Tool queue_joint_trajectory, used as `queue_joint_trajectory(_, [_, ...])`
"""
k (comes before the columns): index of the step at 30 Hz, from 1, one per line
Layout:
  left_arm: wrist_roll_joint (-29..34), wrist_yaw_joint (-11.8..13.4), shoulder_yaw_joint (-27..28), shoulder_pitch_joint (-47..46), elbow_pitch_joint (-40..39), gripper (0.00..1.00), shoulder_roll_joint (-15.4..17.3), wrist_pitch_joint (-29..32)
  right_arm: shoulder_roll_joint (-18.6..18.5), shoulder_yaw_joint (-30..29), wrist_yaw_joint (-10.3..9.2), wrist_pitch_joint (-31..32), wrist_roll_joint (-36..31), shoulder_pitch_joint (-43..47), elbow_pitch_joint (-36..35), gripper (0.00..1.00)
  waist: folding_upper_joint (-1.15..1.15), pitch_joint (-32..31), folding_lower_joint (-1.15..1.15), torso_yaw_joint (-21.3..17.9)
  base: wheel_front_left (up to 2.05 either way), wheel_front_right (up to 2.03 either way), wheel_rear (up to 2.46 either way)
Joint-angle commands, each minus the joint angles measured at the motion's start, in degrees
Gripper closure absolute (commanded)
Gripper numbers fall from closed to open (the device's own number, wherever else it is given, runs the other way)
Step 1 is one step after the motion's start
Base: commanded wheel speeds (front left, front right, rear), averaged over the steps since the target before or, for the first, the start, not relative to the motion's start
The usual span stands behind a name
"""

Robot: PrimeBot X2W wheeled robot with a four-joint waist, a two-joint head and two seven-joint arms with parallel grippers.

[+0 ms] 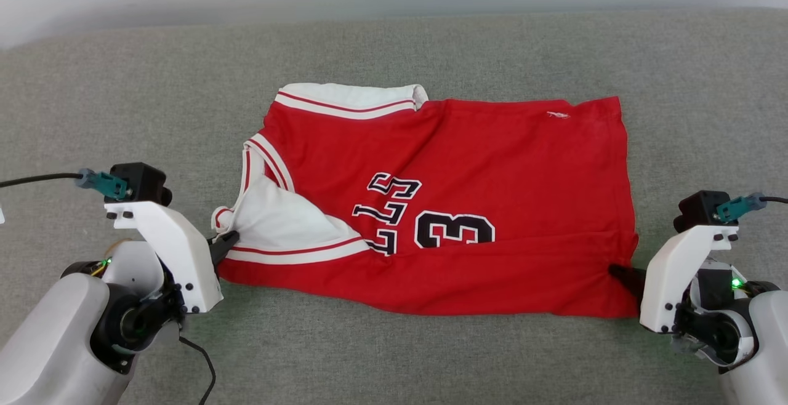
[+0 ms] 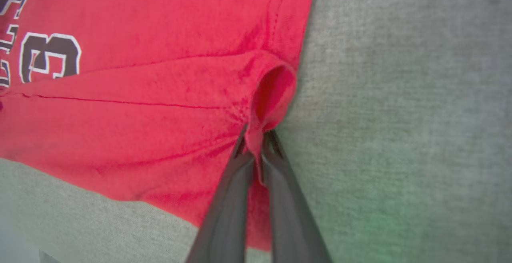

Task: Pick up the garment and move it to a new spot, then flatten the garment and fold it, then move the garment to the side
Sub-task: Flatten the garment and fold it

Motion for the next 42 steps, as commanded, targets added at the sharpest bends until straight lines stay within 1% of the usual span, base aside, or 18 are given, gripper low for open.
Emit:
queue_joint_trajectory(1, [-0.29,-0.19,0.31,1.02,0.27,1.0,-0.21,-0.83,0.17,1.56,0.0,0.07,-0.03,0.84,1.14,1.0,0.0,-0.86,0.0,-0.27,0.0,0.0,0.0])
queue_joint_trajectory(8, [-2.56,-0.58,2.35,4.9,1.08,1.0,-1.35,-4.42,-1.78,3.56,0.0,-1.8,1.13,1.24,-2.21,1.0,0.0,-5.43,0.0,-1.24,0.0,0.0,0.0])
queue_joint_trajectory(12, [-3.69,0.16,3.65,8.83,1.11,1.0,-1.75,-6.97,-2.35,5.29,0.0,-2.7,1.62,3.37,-4.07,1.0,0.0,-9.64,0.0,-1.49,0.0,0.0,0.0])
queue_joint_trajectory(17, [-4.12,2.54,5.09,14.91,-1.01,1.0,-1.09,-9.48,-3.2,6.08,0.0,-2.95,1.9,6.7,-6.12,1.0,0.0,-14.05,0.0,-1.28,0.0,0.0,0.0])
queue_joint_trajectory(22, [-4.69,5.53,6.2,21.41,-5.22,1.0,-0.19,-10.82,-3.97,5.39,-0.01,-2.25,2.23,10.06,-9.14,1.0,0.0,-15.5,0.0,-0.83,0.0,0.0,0.0])
queue_joint_trajectory(24, [-5.2,6.37,6.09,24.07,-6.76,1.0,-0.19,-10.69,-4.17,4.73,-0.01,-1.81,2.08,11.83,-10.06,1.0,0.0,-15.79,0.0,-0.62,0.0,0.0,0.0])
queue_joint_trajectory(28, [-5.85,7.42,5.04,27.53,-6.91,1.0,-1.25,-10.39,-3.86,2.18,-0.01,-0.75,0.92,15.61,-9.85,1.0,0.0,-15.72,0.0,-0.3,0.0,0.0,0.0])
queue_joint_trajectory(30, [-6.42,7.01,5.14,27.87,-6.14,1.0,-2.81,-11.72,-2.85,1.18,-0.01,-1.05,0.75,17.33,-8.96,1.0,0.0,-15.56,0.0,-0.28,0.0,0.0,0.0])
queue_joint_trajectory(31, [-6.55,6.89,5.35,27.69,-5.28,1.0,-3.66,-12.6,-2.49,0.77,-0.01,-1.63,0.55,17.84,-8.6,0.87,0.0,-15.45,0.0,-0.31,0.0,0.0,0.0])
queue_joint_trajectory(32, [-6.59,6.43,4.96,27.62,-4.37,0.61,-4.08,-12.74,-2.46,0.49,-0.01,-2.46,-0.07,18.26,-8.24,0.0,0.0,-15.34,0.0,-0.36,0.0,0.0,0.0])
queue_joint_trajectory(33, [-6.4,6.14,4.86,27.24,-3.63,0.16,-4.53,-13.22,-2.13,0.15,-0.01,-3.4,-0.32,18.72,-7.74,0.0,0.0,-15.26,0.0,-0.46,0.0,0.0,0.0])
queue_joint_trajectory(34, [-6.2,5.93,5.09,26.7,-3.09,0.0,-4.88,-13.92,-1.79,0.37,-0.01,-4.65,-0.91,18.96,-7.66,0.0,0.0,-15.18,0.0,-0.67,0.0,0.0,0.0])
queue_joint_trajectory(37, [-5.5,6.04,5.6,25.64,-1.77,0.0,-5.36,-15.63,-1.26,0.29,-0.01,-10.02,-2.02,19.08,-7.66,0.0,0.0,-15.1,0.0,-1.3,0.0,0.0,0.0])
queue_joint_trajectory(42, [-3.25,5.74,6.55,23.01,-2.06,0.0,-5.29,-19.07,-0.32,0.07,0.0,-22.03,-5.18,17.48,-8.35,0.0,0.0,-15.31,0.0,-2.82,0.0,0.0,0.0])
